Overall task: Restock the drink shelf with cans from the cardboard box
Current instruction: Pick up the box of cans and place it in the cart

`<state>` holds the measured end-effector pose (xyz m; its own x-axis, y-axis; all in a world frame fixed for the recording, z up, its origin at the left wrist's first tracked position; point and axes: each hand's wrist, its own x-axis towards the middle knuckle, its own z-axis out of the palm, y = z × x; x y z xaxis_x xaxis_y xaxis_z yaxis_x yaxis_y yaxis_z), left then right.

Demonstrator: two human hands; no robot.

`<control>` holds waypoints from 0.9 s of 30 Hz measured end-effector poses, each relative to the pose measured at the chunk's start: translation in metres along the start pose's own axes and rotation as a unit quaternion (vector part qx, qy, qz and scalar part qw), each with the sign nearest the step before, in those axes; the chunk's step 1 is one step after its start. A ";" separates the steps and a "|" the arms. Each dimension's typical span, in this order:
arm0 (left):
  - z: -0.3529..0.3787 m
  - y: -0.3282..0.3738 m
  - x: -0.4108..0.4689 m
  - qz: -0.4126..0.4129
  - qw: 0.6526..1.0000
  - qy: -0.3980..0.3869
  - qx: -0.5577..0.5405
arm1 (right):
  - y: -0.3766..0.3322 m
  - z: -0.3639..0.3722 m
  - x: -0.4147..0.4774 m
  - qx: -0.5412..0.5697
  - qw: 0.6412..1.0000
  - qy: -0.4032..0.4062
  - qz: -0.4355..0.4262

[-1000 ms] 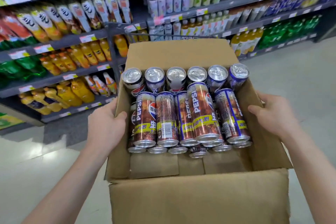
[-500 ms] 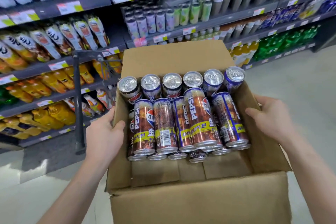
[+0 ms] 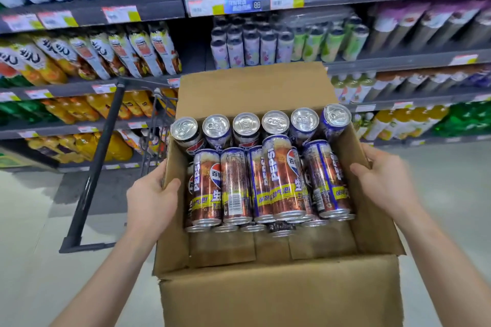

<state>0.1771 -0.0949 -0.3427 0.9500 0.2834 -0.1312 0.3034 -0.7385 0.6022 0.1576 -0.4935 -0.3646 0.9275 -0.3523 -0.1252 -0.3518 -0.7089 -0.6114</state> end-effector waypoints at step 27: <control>0.172 -0.036 0.179 -0.066 0.995 -0.070 0.003 | 0.067 0.153 0.188 -0.040 0.994 -0.076 0.065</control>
<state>0.3488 -0.1222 -0.5232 0.9031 0.2903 -0.3164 0.4254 -0.7048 0.5676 0.3274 -0.5141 -0.5486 0.8795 -0.3527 -0.3196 -0.4739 -0.7116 -0.5188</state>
